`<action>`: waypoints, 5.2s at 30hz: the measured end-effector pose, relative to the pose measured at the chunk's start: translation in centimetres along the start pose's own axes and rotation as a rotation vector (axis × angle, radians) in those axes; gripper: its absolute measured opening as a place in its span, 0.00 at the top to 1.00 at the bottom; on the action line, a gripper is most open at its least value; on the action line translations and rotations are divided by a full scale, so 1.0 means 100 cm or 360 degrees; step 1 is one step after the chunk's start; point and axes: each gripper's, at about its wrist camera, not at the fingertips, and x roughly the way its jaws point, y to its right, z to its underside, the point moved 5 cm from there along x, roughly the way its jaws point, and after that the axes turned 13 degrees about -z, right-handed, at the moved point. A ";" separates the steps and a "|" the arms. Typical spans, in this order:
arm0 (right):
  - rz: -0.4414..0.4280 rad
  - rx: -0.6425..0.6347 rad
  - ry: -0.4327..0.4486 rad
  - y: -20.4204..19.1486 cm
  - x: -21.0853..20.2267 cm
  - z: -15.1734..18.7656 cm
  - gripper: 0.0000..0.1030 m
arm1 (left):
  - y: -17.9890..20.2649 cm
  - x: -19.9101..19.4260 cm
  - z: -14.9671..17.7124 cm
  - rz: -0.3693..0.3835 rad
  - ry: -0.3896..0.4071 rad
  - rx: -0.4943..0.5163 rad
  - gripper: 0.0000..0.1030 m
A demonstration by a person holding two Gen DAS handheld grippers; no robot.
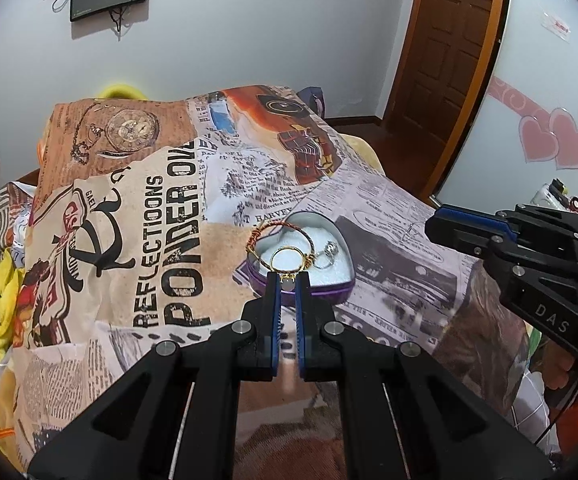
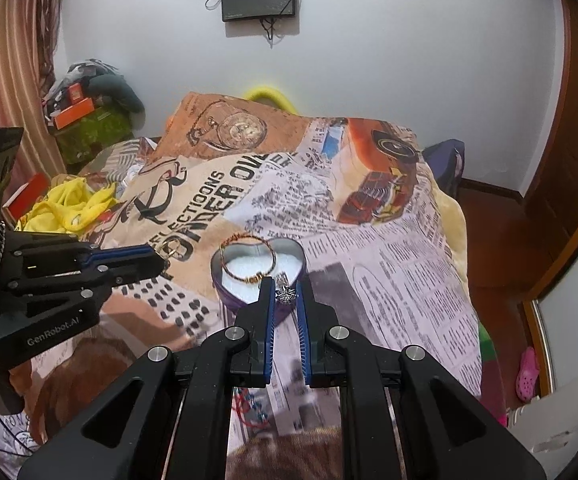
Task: Organize jewelry
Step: 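Carry both rings into the heart tin and open both tools, then withdraw both tools from the tin toward the remaining jewelry, then grasp the red beaded string with the right tool while the left tool approaches gold rings, then grasp a gold ring with the left tool while the right tool lifts the red string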
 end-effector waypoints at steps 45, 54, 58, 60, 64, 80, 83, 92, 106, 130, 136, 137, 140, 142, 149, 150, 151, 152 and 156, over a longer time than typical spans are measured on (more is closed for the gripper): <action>-0.0168 0.0169 -0.0279 0.032 0.095 -0.010 0.90 | 0.008 0.078 -0.010 0.0057 -0.0149 0.0025 0.95; -0.0132 0.0134 -0.0208 0.024 0.069 -0.019 0.74 | 0.001 0.057 -0.014 0.0014 -0.0123 0.0007 0.93; -0.0102 0.0111 -0.0167 0.019 0.051 -0.022 0.74 | -0.002 0.036 -0.018 -0.0007 -0.0078 0.0001 0.83; -0.0091 0.0101 -0.0153 0.015 0.042 -0.023 0.74 | -0.005 0.026 -0.018 -0.0028 -0.0054 -0.0007 0.78; -0.0076 0.0100 -0.0114 0.008 0.023 -0.023 0.74 | -0.009 0.006 -0.019 -0.0051 -0.0028 -0.0023 0.77; -0.0002 0.0100 -0.0062 0.000 -0.031 0.002 0.74 | -0.002 -0.041 0.012 -0.0065 -0.0054 -0.0025 0.76; 0.0012 0.0093 -0.0076 -0.001 -0.036 0.008 0.74 | 0.006 -0.040 0.022 -0.0041 -0.0094 -0.0005 0.76; -0.0013 0.0102 -0.0170 -0.005 -0.027 0.038 0.74 | 0.028 -0.035 0.049 -0.0014 -0.0179 0.0081 0.76; -0.0118 0.0137 -0.0448 -0.008 0.030 0.087 0.74 | 0.028 -0.003 0.077 0.0016 -0.0345 0.0048 0.76; -0.0170 0.0186 -0.0317 0.008 0.015 0.088 0.93 | 0.050 0.023 0.076 0.0096 -0.0415 0.0064 0.76; -0.0107 0.0234 -0.0212 0.031 -0.004 0.074 0.92 | 0.068 0.033 0.072 0.0140 -0.0432 0.0100 0.76; -0.0092 0.0242 -0.0199 0.036 -0.007 0.073 0.92 | 0.072 0.036 0.071 0.0145 -0.0436 0.0111 0.76; -0.0073 0.0261 -0.0182 0.043 -0.009 0.071 0.92 | 0.078 0.043 0.069 0.0138 -0.0440 0.0129 0.76; -0.0064 0.0276 -0.0174 0.048 -0.009 0.071 0.92 | 0.081 0.047 0.067 0.0136 -0.0433 0.0128 0.76; -0.0067 0.0288 -0.0157 0.055 -0.012 0.071 0.92 | 0.083 0.058 0.064 0.0127 -0.0419 0.0133 0.76; -0.0070 0.0291 -0.0155 0.055 -0.013 0.071 0.92 | 0.085 0.059 0.063 0.0119 -0.0413 0.0141 0.76; -0.0072 0.0293 -0.0154 0.055 -0.013 0.071 0.92 | 0.086 0.060 0.063 0.0106 -0.0405 0.0155 0.76; -0.0075 0.0295 -0.0153 0.055 -0.013 0.071 0.92 | 0.087 0.061 0.062 0.0093 -0.0398 0.0167 0.76; -0.0084 0.0293 -0.0148 0.053 -0.014 0.070 0.92 | 0.089 0.062 0.061 0.0063 -0.0380 0.0180 0.78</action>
